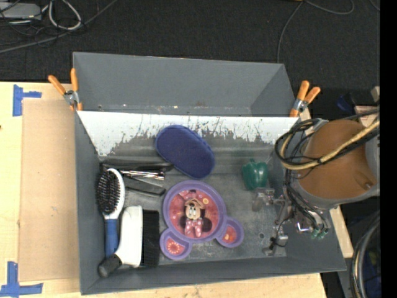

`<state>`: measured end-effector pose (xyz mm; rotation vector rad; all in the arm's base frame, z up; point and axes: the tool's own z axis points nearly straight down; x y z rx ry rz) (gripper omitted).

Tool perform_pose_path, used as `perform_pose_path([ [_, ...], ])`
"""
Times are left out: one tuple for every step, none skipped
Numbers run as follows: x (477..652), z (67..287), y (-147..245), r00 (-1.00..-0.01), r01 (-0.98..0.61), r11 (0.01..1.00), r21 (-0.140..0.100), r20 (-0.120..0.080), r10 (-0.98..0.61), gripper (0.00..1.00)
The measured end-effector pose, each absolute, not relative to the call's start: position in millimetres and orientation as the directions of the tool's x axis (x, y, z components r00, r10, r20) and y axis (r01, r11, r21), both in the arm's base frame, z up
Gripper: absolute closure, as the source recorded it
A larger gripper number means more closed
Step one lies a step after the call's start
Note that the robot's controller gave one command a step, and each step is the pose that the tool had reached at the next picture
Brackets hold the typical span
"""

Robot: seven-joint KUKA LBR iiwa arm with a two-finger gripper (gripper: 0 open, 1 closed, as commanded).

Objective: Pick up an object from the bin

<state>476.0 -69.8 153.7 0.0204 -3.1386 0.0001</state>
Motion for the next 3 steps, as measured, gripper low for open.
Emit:
perform_pose_path([
  [476.0, 153.7, -69.8, -1.000, -0.013, 1.000, 0.000, 0.003, -0.013, 0.00],
  [495.2, 110.8, -41.7, -0.996, -0.094, 0.996, -0.001, 0.001, -0.094, 0.00],
  [494.6, 85.4, -28.7, -0.999, -0.047, 0.999, -0.001, 0.002, -0.047, 0.00],
])
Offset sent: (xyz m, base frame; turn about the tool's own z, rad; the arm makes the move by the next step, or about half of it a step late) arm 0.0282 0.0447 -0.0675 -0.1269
